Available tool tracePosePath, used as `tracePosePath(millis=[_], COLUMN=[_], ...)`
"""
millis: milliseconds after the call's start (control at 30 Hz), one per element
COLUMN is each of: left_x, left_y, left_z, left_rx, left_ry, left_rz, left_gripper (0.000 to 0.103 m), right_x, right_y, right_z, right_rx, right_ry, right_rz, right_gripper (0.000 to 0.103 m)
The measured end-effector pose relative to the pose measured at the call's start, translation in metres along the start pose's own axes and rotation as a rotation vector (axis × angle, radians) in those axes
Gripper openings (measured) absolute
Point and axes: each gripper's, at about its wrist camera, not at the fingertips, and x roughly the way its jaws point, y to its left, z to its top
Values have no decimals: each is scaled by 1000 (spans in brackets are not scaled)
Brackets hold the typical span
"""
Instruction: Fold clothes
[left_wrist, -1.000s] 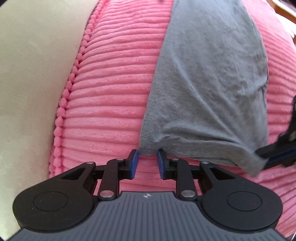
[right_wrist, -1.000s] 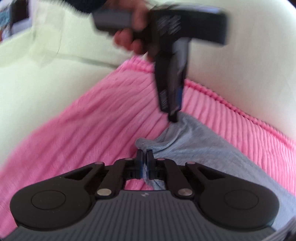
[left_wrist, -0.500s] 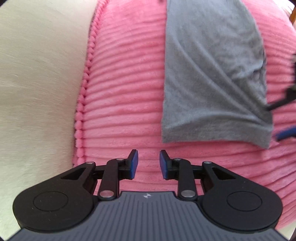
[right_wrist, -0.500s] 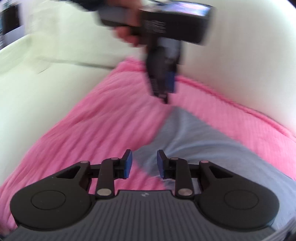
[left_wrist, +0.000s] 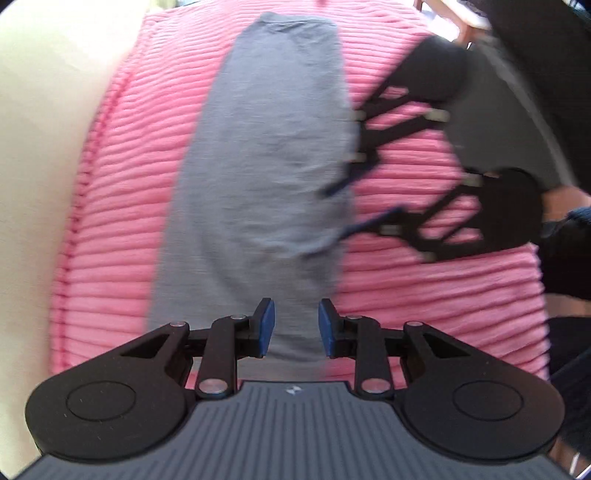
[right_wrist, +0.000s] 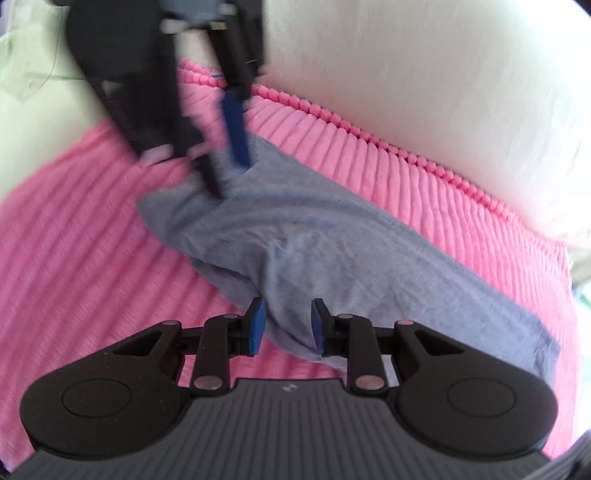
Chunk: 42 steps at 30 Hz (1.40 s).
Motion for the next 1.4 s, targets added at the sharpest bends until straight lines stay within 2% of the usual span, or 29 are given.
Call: tracePosePath(millis=[100,167,200,233,300,400,500,600,667,767,833,1000,1100,1167,1233,1333,1400], left_x=[23,34,39,44,45,42,42,44,43,33,26,9,3,5,10,13,15], left_y=[-9,-13,-15,-17,-22,-24,-26,-32,-33,-24,-15,3,18,30,42,57,66], left_z=[-3,-8,-11,-14,-19,-25,-35,-42,-43,-42,-41,-47,-47,-46,-44,-46,-47], left_rx=[-40,-17,9,38,105,181,261,363,401,359,319,263,213,158,101,41,0], left_ry=[50,84,100,109,104,99,109,126,130,142,153,172,160,158,171,237,260], left_rz=[38,80,109,133,148,145,137,148,152,120,98,98,99,100,110,159,144], left_gripper=[35,35,35,35,30,20,19,19,19,21,21,25,28,35,35,35,35], right_x=[7,10,13,15,16,9,10,28,26,16,8,8,13,18,26,38,42], right_y=[-5,-6,-7,-7,-8,-9,-6,7,15,17,22,45,61,73,88,102,108], right_z=[-4,-8,-10,-11,-11,-8,-10,-20,-26,-17,-8,3,13,17,17,21,27], right_rx=[-74,-97,-110,-117,-128,-128,-128,-182,-223,-220,-222,-294,-293,-313,-339,-317,-306], right_ry=[-4,-1,2,4,0,-15,0,62,61,15,-43,-138,-178,-188,-183,-167,-165], right_rz=[23,30,35,38,44,53,72,76,46,9,15,23,14,-22,-75,-123,-135], right_gripper=[22,22,20,11,2,0,0,0,0,12,29,31,32,32,32,32,32])
